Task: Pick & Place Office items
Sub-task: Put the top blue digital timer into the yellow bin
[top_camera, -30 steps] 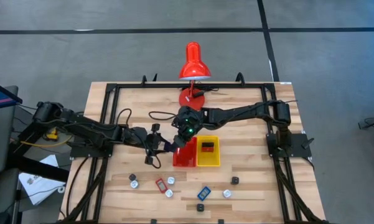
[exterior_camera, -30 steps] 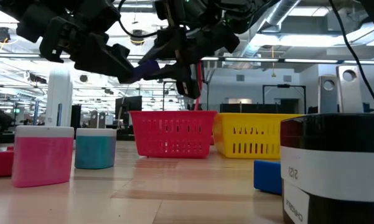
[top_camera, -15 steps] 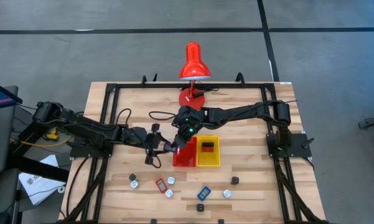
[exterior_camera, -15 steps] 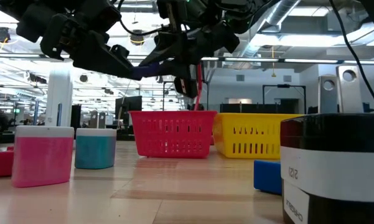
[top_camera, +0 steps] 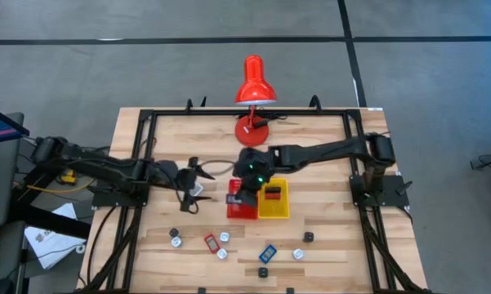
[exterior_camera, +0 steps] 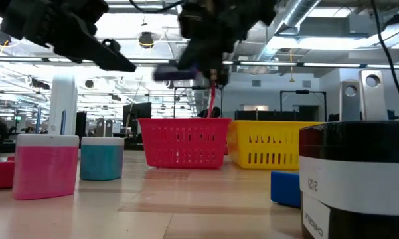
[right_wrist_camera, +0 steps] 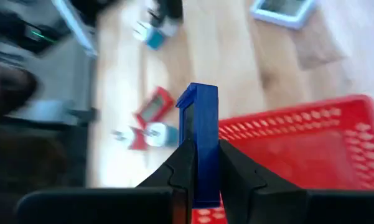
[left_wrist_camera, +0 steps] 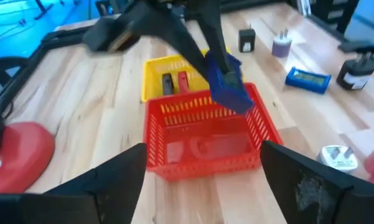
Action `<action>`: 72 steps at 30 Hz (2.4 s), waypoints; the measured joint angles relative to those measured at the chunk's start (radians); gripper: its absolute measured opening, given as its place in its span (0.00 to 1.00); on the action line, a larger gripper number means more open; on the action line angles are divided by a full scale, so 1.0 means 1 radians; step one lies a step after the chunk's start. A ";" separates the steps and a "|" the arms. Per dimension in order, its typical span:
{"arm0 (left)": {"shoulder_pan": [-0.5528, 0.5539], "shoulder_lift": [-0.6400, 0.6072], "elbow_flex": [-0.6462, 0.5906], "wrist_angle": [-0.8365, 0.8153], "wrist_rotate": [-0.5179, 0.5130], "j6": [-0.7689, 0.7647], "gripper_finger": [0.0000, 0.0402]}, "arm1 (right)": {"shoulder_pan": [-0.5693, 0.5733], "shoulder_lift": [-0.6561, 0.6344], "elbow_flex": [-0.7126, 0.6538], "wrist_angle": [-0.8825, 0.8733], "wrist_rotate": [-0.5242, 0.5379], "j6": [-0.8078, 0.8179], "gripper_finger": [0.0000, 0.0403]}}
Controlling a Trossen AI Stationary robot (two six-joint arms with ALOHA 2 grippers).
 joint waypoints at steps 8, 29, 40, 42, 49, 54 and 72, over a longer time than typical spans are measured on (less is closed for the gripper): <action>0.015 -0.163 -0.090 0.046 0.004 -0.038 0.77 | 0.128 -0.166 -0.130 -0.128 0.178 -0.004 0.11; 0.015 -0.192 -0.102 0.123 0.005 -0.029 0.77 | 0.232 -0.329 -0.512 0.064 0.543 -0.109 0.12; 0.015 -0.191 -0.102 0.123 0.005 -0.030 0.77 | 0.246 -0.208 -0.514 0.078 0.542 -0.174 0.12; 0.015 -0.191 -0.102 0.123 0.005 -0.031 0.77 | 0.248 -0.204 -0.514 0.078 0.554 -0.179 0.12; 0.015 -0.191 -0.102 0.122 0.005 -0.031 0.77 | 0.258 -0.204 -0.514 0.082 0.620 -0.187 0.12; 0.015 -0.191 -0.102 0.122 0.005 -0.031 0.77 | 0.266 -0.204 -0.514 0.082 0.619 -0.182 0.12; 0.015 -0.191 -0.102 0.122 0.005 -0.032 0.77 | 0.292 -0.206 -0.583 0.183 0.639 -0.136 0.13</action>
